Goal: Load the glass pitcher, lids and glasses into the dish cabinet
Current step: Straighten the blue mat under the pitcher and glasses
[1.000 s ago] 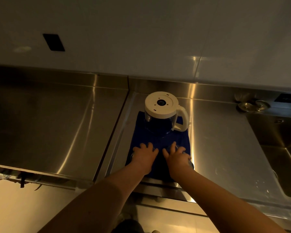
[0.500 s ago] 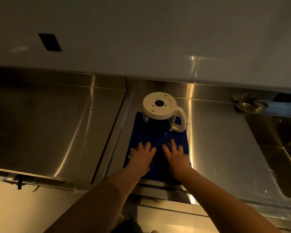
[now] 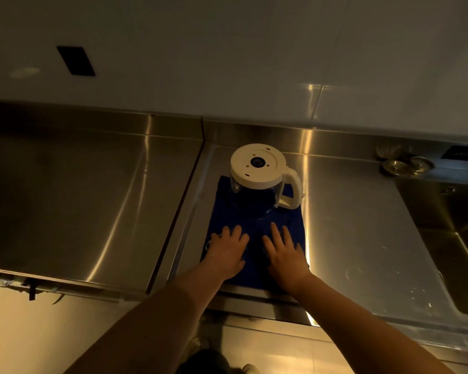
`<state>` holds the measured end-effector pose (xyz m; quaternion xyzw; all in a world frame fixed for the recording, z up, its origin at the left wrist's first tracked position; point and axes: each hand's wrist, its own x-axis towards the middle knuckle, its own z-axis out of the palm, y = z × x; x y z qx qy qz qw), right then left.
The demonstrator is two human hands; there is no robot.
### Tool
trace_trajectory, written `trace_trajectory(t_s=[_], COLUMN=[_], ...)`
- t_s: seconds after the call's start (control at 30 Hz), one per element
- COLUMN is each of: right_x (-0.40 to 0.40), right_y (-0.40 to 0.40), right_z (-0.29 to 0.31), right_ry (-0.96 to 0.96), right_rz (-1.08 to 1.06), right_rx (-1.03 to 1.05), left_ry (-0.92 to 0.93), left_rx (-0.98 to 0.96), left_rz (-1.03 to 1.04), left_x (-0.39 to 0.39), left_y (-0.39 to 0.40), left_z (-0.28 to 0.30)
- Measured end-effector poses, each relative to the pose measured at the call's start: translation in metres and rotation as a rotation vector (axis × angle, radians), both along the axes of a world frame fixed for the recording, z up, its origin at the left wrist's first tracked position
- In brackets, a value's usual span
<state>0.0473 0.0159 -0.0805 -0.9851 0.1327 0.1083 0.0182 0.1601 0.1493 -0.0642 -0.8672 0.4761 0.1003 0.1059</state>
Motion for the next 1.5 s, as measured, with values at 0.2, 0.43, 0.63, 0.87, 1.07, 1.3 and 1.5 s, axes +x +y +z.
trace_trajectory(t_s=[0.2, 0.43, 0.63, 0.87, 1.07, 1.3, 1.5], right_x=[0.006, 0.013, 0.016, 0.017, 0.014, 0.015, 0.016], right_y=[0.001, 0.004, 0.004, -0.002, -0.005, -0.003, -0.001], right_z=[0.003, 0.011, 0.016, 0.024, 0.029, 0.032, 0.031], right_ry=[0.004, -0.036, -0.051, -0.121, -0.17, -0.17, -0.155], right_rz=[0.168, 0.201, 0.213, 0.186, 0.223, 0.287, 0.254], right_rx=[-0.176, -0.198, -0.225, -0.184, -0.148, -0.131, -0.143], left_ry=[0.006, 0.055, 0.019, 0.046, 0.018, -0.019, 0.002], left_rx=[0.003, -0.034, -0.099, -0.154, -0.193, -0.181, -0.247], left_rz=[-0.016, -0.006, -0.063, -0.031, -0.045, -0.082, -0.077], left_x=[-0.001, 0.0, 0.007, 0.009, 0.012, 0.011, 0.01], left_y=[-0.003, -0.005, -0.008, -0.007, -0.004, -0.003, 0.001], left_z=[0.004, 0.016, 0.023, 0.015, 0.011, 0.001, -0.006])
